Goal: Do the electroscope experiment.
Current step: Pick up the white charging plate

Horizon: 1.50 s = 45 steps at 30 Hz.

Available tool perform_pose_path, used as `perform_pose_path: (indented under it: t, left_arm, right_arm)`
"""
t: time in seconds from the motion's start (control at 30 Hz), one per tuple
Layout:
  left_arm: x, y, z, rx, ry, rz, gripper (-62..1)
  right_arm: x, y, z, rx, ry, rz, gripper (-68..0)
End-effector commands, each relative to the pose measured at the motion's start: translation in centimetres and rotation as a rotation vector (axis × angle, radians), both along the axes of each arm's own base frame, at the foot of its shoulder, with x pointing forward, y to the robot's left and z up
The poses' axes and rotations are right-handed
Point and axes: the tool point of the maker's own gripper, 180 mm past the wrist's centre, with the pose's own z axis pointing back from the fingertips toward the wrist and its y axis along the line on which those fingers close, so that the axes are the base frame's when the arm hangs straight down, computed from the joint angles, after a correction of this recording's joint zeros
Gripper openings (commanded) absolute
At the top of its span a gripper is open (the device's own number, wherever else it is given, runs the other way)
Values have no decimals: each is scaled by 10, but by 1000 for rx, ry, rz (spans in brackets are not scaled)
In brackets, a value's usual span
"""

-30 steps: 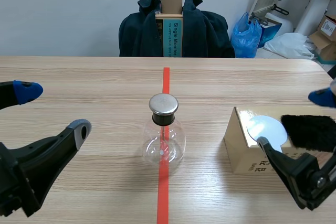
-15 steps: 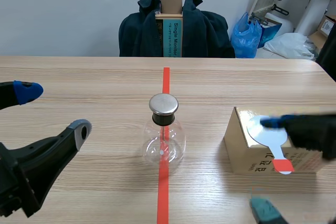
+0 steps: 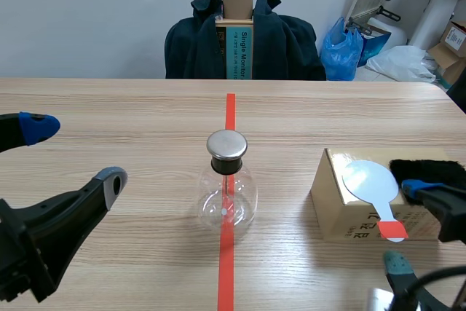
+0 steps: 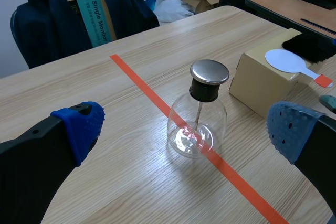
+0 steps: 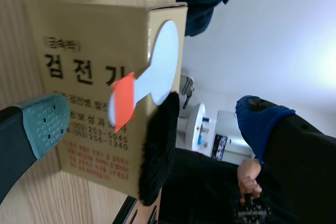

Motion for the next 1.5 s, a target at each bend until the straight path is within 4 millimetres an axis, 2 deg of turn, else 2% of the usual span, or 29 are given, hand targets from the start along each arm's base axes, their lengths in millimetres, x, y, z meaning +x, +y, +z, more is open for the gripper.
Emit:
perform_pose_path:
  t: [0.0,0.1,0.33,0.7,0.77,0.93,1.2,1.37,1.47]
  left_arm:
    - [1,-3,9,-18,-27,-9,14]
    - [1,-3,9,-18,-26,-11,14]
    - [1,-3,8,-17,-25,-11,14]
    - [3,-5,10,-2,-42,-24,14]
    - [3,-5,10,-2,-43,-24,14]
    - [3,-5,10,-2,-43,-24,14]
    - [3,-5,10,-2,-43,-24,14]
    - [3,-5,10,-2,-43,-24,14]
    - [3,-5,10,-2,-43,-24,14]
  right_arm:
    - [6,2,4,1,-21,-4,4]
    - [11,2,-1,1,-20,-29,4]
    - [10,2,-13,-7,5,-31,4]
    - [12,-1,-12,-32,-5,-40,-6]
    - [12,-3,-11,-37,-8,-43,-71]
    - [14,-7,-10,-43,-13,-53,-335]
    - [16,-6,-1,-29,-63,-52,-671]
    - [15,-6,-1,-29,-62,-51,-667]
    - [17,-6,9,-19,-117,-44,-667]
